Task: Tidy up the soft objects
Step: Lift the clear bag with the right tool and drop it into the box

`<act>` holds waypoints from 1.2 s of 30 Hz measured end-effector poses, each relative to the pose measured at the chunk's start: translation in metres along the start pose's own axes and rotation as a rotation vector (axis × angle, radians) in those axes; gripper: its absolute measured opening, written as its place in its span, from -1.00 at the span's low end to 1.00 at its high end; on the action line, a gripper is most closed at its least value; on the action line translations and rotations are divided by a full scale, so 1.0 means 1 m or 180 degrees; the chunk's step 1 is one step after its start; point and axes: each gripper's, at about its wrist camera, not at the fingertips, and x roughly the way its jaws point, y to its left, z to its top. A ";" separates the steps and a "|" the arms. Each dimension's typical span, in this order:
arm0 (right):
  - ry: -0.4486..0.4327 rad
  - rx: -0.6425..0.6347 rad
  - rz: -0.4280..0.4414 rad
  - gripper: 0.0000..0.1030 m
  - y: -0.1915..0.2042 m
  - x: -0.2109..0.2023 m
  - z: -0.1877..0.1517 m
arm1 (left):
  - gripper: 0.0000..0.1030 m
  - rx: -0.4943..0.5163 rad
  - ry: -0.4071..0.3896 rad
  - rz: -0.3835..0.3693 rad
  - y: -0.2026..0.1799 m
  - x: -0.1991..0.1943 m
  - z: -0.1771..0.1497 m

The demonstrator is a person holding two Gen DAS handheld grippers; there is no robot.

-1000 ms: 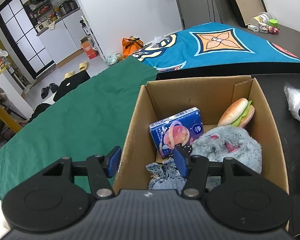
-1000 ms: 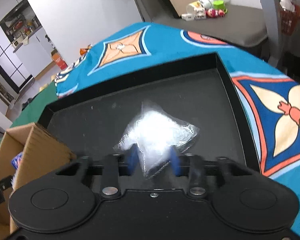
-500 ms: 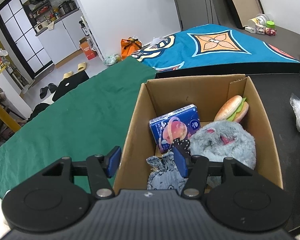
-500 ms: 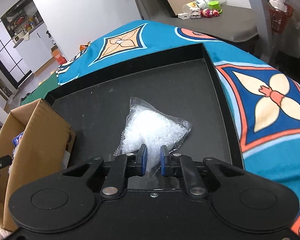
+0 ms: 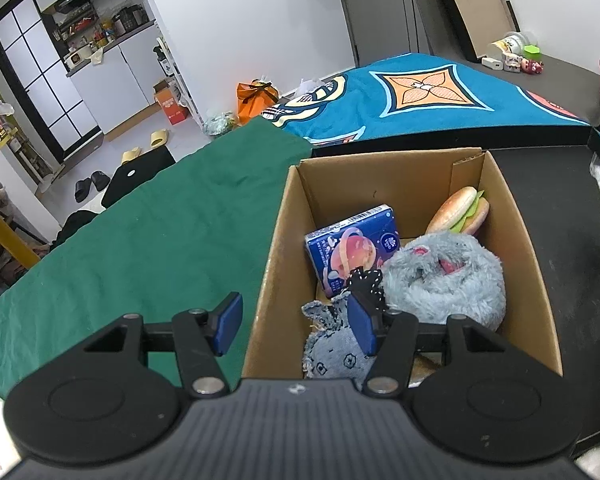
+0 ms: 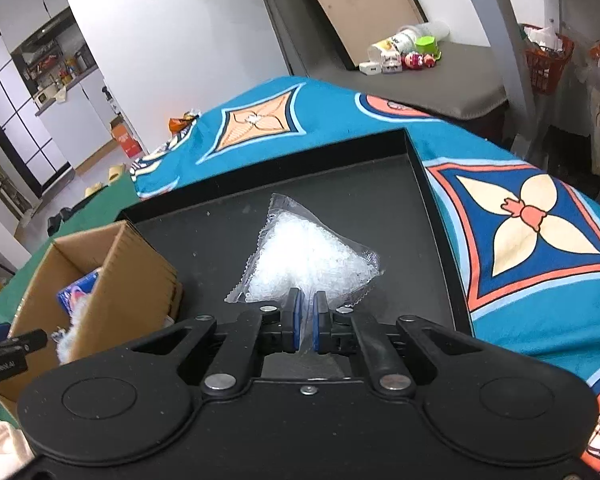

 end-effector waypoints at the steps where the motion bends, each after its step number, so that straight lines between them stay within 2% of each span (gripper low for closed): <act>1: -0.0016 0.0005 0.0009 -0.90 0.001 -0.002 0.001 | 0.09 -0.0006 -0.0004 0.0000 0.001 0.000 0.000; 20: -0.0200 -0.0127 0.0261 -0.90 0.045 -0.037 0.011 | 0.09 -0.0182 -0.0032 -0.0102 0.023 -0.008 -0.009; 36: -0.0241 -0.0291 0.0480 -0.90 0.090 -0.047 0.007 | 0.00 -0.0310 -0.0037 -0.0338 0.041 -0.012 -0.025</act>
